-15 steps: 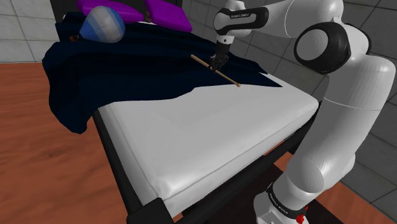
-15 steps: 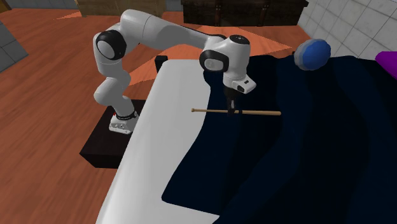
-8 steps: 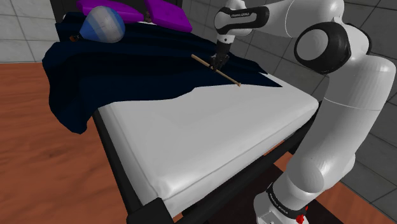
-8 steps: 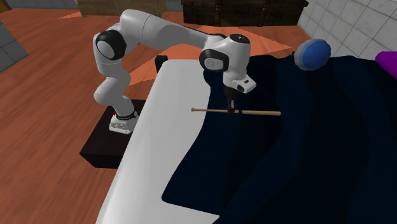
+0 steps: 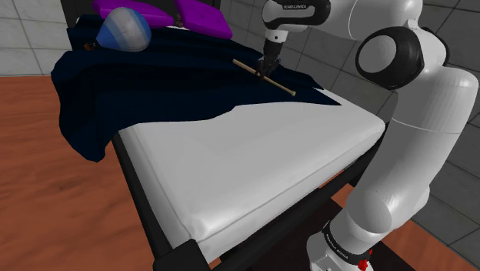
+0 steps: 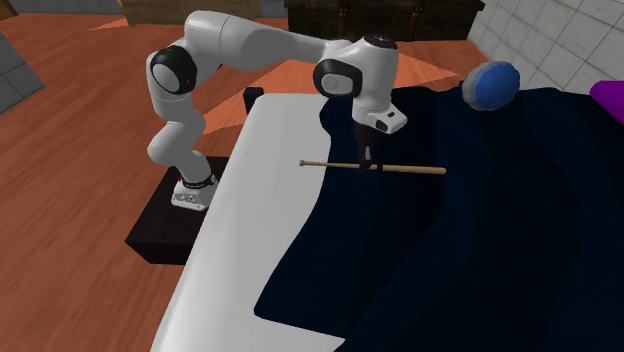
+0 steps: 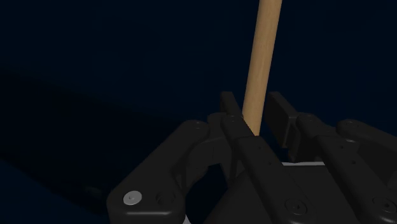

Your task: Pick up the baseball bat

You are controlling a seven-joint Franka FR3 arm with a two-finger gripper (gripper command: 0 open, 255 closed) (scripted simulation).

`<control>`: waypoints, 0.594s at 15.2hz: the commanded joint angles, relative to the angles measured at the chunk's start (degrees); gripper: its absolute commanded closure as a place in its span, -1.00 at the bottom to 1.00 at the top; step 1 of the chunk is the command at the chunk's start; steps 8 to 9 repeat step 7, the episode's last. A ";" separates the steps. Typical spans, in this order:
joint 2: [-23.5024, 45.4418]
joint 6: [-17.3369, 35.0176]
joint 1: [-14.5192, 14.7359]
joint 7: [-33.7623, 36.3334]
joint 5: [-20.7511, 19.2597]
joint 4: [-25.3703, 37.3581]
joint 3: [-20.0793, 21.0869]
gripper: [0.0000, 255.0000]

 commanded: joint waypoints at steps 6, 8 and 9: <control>0.61 -5.12 -0.02 -0.09 0.05 5.73 0.01 1.00; 0.62 -5.13 -0.02 -0.09 0.06 5.74 0.00 1.00; 0.62 -5.13 -0.02 -0.09 0.06 5.74 0.00 1.00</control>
